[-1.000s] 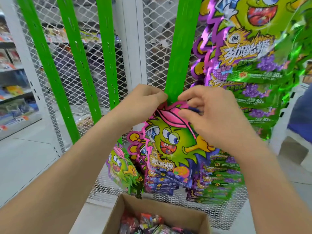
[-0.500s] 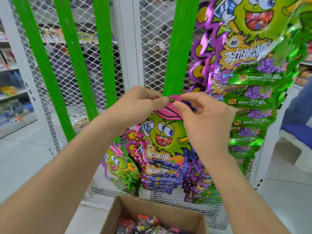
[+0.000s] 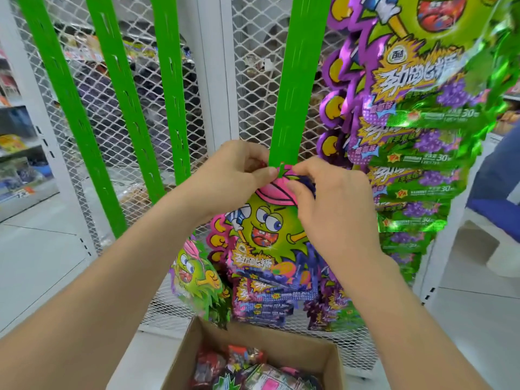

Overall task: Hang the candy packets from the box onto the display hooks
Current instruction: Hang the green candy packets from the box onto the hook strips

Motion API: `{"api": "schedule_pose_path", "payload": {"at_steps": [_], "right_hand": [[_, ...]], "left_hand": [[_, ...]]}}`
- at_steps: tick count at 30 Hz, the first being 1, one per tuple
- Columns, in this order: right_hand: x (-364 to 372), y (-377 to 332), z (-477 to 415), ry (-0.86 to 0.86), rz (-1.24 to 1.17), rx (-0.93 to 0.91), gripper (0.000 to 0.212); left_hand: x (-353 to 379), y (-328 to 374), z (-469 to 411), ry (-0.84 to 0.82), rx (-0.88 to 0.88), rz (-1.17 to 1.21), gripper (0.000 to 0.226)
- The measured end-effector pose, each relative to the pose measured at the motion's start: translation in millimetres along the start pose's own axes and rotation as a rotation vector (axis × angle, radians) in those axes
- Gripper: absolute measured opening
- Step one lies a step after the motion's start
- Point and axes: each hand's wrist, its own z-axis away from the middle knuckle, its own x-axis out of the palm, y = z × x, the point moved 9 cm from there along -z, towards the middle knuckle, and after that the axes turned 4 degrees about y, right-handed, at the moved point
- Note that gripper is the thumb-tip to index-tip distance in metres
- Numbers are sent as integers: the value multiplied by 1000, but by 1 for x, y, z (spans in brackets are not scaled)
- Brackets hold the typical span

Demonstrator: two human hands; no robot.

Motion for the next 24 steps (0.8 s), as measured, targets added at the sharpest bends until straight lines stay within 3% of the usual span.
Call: {"api": "schedule_pose_path", "payload": {"at_steps": [4,6,9,11,14,16,18,21,23,24], "right_hand": [[-5,-8,29,128,101,-144,23],[-15,-17,51,187,85,-251,24],[-14,-19,75,109,-19,-303,21],[6,-10,83,-88,-116,-235,18],[63,11,123,-669,-87,-79,19],[88,23,170,-1034,51,-104,19],[100,32,216,-1313,149,-164,18],[109,50,256,-1487,230,-144,15],[113,59,272,-1536,267,-143,12],[116,63,278,-1549,287,-151,11]], "left_hand": [[1,-4,5,144,159,-199,10],[4,-13,10,189,198,-249,29],[10,-19,26,277,312,-407,48],[11,-20,47,425,394,-529,52],[37,-39,91,473,469,-505,25],[81,-81,114,211,348,-502,9],[139,-149,141,-208,73,-575,16],[214,-239,199,-686,-108,-619,18],[246,-284,231,-823,-199,-635,18],[259,-306,246,-862,-270,-640,29]]}}
